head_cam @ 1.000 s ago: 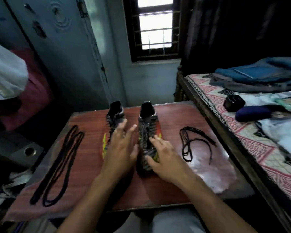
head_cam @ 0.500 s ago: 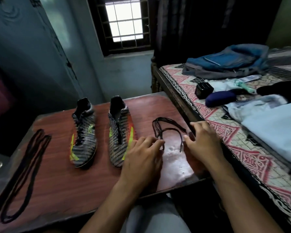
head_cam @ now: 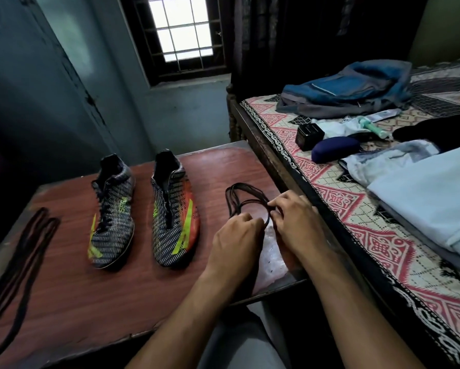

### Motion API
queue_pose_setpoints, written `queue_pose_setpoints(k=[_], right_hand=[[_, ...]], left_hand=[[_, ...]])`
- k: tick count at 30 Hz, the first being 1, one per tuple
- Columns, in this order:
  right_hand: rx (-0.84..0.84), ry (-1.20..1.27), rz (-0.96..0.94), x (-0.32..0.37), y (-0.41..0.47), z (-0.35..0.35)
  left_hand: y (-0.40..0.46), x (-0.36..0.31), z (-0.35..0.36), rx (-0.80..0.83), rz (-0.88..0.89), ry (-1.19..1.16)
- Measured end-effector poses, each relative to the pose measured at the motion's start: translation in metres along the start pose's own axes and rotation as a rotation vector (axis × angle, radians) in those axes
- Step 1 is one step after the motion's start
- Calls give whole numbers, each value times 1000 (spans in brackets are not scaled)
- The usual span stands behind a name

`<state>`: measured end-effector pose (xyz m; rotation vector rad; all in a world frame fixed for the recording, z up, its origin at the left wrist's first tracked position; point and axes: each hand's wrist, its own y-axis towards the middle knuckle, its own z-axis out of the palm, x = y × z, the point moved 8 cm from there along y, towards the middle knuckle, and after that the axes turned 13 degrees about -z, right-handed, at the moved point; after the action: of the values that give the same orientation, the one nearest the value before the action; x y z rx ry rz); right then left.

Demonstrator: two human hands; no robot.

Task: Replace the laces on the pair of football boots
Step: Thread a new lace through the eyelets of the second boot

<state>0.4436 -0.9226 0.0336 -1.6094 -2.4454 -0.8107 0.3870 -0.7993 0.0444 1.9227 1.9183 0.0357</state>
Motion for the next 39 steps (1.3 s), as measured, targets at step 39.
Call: queue_pose_setpoints(k=[39], right_hand=[[36, 120, 14, 22, 1, -1]], left_hand=[[6, 46, -26, -118, -255, -448]])
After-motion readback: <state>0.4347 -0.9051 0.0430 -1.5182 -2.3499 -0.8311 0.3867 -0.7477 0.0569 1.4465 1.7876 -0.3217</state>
